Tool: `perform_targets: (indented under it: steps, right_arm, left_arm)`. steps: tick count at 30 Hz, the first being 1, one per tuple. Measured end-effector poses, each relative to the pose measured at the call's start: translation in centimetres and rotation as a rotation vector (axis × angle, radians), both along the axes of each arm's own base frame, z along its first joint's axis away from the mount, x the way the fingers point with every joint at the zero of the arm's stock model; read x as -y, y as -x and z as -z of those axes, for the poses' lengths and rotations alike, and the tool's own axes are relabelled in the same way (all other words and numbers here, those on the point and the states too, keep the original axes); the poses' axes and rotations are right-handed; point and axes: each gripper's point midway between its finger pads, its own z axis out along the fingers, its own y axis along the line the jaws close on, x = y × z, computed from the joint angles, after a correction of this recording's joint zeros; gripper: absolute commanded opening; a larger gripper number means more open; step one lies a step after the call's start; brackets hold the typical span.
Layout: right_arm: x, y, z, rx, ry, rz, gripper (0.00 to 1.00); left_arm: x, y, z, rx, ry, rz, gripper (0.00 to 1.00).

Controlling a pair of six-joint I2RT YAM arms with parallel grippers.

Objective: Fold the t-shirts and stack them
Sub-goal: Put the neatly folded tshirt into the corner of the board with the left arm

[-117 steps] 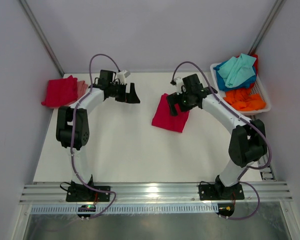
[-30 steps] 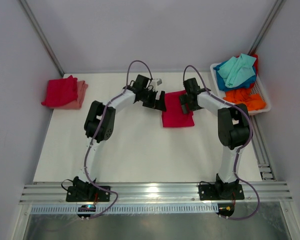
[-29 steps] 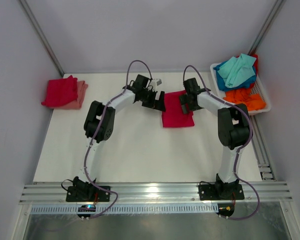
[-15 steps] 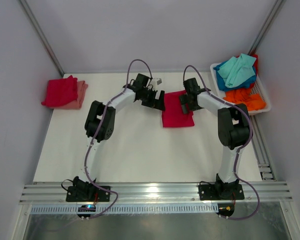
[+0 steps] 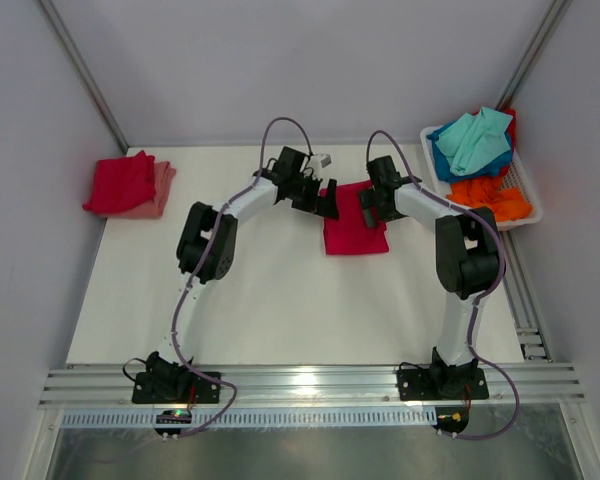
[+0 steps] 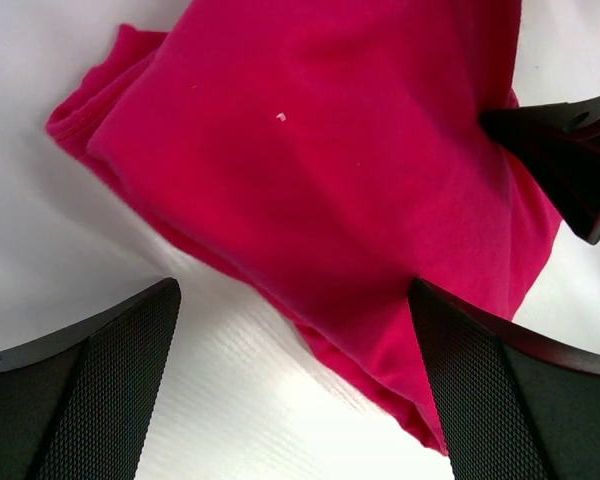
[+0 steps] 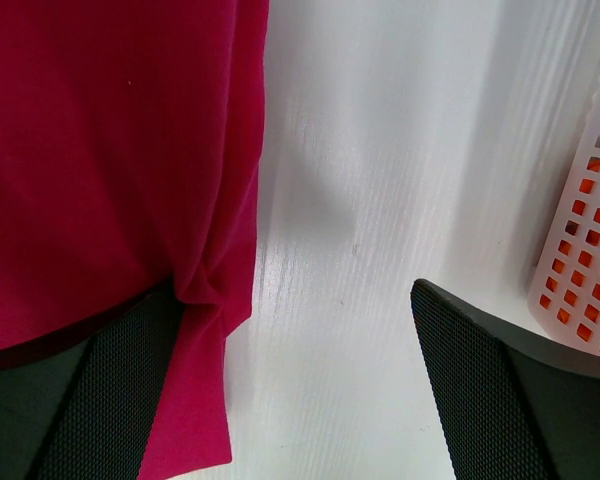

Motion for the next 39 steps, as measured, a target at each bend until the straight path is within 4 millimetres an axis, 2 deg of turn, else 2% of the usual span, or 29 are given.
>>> perform_targets:
  steps: [10, 16, 18, 21, 23, 24, 25, 39]
  right_arm:
    - [0.0, 0.0, 0.0, 0.0, 0.0, 0.0, 1.0]
    - [0.1, 0.0, 0.0, 0.0, 0.0, 0.002, 0.99]
    - [0.1, 0.0, 0.0, 0.0, 0.0, 0.003, 0.99]
    - [0.2, 0.0, 0.0, 0.0, 0.001, 0.004, 0.99]
    - [0.2, 0.0, 0.0, 0.0, 0.002, 0.004, 1.0]
    - [0.2, 0.0, 0.0, 0.0, 0.001, 0.004, 1.0]
    - [0.2, 0.0, 0.0, 0.0, 0.001, 0.004, 0.99]
    - [0.2, 0.0, -0.2, 0.008, -0.001, 0.004, 0.99]
  left_arm:
    - [3.5, 1.2, 0.1, 0.041, 0.023, 0.061, 0.99]
    - [4.6, 1.8, 0.0, 0.053, 0.031, 0.079, 0.99]
    - [4.7, 1.8, 0.0, 0.053, 0.032, 0.08, 0.92]
    - [4.6, 1.9, 0.2, 0.05, 0.028, 0.082, 0.7]
    - [4.5, 2.1, 0.5, 0.038, 0.017, 0.079, 0.32]
    - [4.2, 2.3, 0.9, 0.026, 0.001, 0.078, 0.1]
    - [4.0, 2.6, 1.3, 0.011, -0.014, 0.082, 0.0]
    - [3.5, 2.8, 1.5, 0.025, -0.054, 0.11, 0.0]
